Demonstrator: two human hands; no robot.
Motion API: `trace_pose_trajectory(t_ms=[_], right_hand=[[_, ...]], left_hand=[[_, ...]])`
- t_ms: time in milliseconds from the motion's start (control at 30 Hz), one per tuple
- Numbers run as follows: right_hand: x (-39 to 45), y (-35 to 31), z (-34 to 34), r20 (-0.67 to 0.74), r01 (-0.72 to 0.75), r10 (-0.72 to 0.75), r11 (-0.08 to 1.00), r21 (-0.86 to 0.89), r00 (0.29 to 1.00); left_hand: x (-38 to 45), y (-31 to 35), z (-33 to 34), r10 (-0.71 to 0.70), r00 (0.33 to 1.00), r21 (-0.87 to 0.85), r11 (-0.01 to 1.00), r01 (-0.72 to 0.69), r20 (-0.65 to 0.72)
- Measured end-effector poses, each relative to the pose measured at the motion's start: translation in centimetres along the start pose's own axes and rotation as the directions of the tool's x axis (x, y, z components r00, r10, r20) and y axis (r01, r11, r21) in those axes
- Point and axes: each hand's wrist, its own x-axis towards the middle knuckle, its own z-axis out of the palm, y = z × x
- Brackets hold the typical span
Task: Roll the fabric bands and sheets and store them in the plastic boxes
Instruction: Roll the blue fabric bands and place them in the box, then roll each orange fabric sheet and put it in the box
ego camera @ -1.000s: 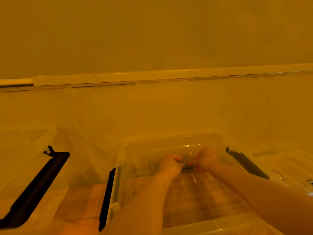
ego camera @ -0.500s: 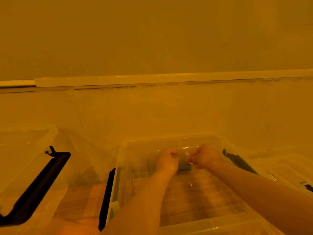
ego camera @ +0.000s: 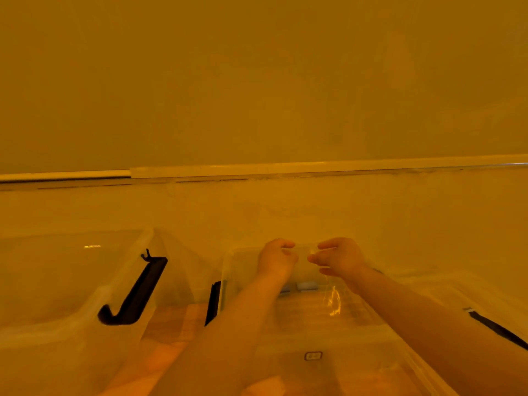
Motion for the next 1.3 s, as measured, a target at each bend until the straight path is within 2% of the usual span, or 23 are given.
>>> trace_pose_trajectory(t_ms=[333,567,667,767,1033,1200,1300], right_hand=[[-14.4,-1.9,1.5,0.073,0.125,-0.144,0.967,0.221,0.987],[-23.0,-1.0,5.1,0.133,0.129,-0.176,0.944,0.302,0.975],[-25.8,-0.1,6.5,0.121,0.143,-0.186,0.944,0.297,0.975],[-27.9,1.3,8.0,0.118,0.139,-0.177,0.951,0.276,0.977],[-30.1,4.4,12.1,0.248,0.012,-0.075,0.969,0.248,0.966],[-30.3,5.3,14.8,0.263,-0.007,-0.051,0.977,0.214,0.963],[-30.3,6.0,15.8,0.302,-0.022,-0.039,0.98,0.197,0.953]], left_hand=[[-12.0,1.1,-7.3,0.065,0.997,-0.068,0.995,-0.069,-0.049],[-20.1,-1.1,-12.8,0.056,0.994,-0.101,0.993,-0.066,-0.096],[-22.9,-2.9,-15.2,0.035,0.992,-0.112,0.992,-0.049,-0.124],[-25.2,-5.6,-17.5,0.025,0.987,-0.044,0.998,-0.033,-0.159],[-29.5,-12.1,-22.6,-0.063,0.958,-0.019,0.998,0.06,-0.281],[-30.5,-14.3,-23.8,-0.065,0.952,0.028,0.997,0.076,-0.298],[-30.4,-15.3,-24.1,-0.101,0.947,0.0,0.994,0.106,-0.306]])
